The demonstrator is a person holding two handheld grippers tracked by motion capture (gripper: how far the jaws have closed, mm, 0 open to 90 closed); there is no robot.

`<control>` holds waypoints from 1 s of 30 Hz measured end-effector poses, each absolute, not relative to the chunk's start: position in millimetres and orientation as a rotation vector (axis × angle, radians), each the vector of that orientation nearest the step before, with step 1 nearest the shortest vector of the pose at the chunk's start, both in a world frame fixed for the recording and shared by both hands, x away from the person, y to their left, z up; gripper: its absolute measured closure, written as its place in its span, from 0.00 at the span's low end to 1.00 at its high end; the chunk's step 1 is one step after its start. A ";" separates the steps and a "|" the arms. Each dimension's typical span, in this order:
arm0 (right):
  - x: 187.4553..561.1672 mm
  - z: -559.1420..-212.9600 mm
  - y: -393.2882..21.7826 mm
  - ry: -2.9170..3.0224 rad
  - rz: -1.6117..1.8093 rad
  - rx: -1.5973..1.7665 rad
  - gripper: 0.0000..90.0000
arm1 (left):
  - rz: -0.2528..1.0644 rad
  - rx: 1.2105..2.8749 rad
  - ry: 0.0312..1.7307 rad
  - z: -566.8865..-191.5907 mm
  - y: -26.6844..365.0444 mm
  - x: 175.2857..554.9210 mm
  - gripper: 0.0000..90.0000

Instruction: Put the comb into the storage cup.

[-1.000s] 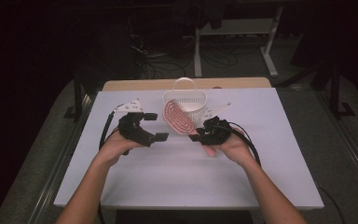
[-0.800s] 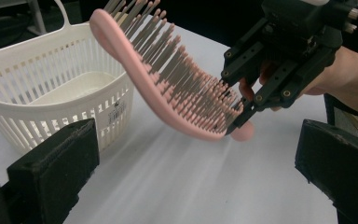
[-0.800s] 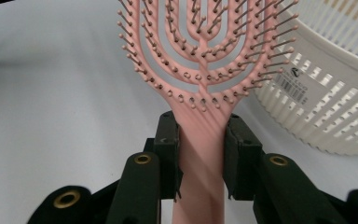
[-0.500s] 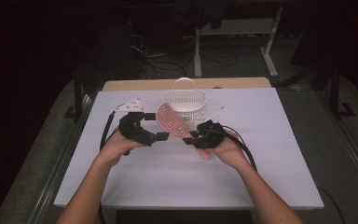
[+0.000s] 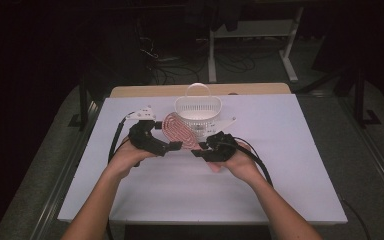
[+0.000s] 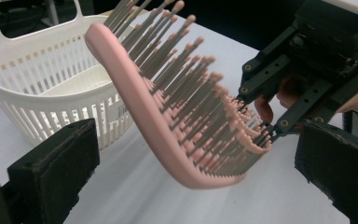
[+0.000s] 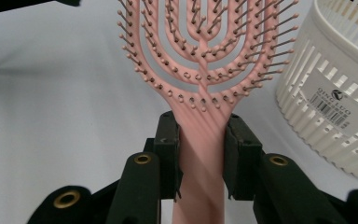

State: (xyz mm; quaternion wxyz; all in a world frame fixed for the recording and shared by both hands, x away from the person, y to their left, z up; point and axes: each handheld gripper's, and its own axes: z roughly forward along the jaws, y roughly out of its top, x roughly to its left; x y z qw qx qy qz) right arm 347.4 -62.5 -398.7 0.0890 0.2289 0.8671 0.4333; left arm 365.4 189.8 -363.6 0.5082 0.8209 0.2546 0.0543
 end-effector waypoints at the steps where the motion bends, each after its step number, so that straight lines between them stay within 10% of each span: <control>1: 347.0 -399.0 -61.7 2.579 1.287 0.676 0.76 | 0.136 1.979 0.618 -363.6 189.4 365.3 0.00; 30: 342.0 -402.6 -50.9 2.556 1.262 0.657 0.76 | 0.119 1.935 0.705 -362.7 195.9 368.6 0.29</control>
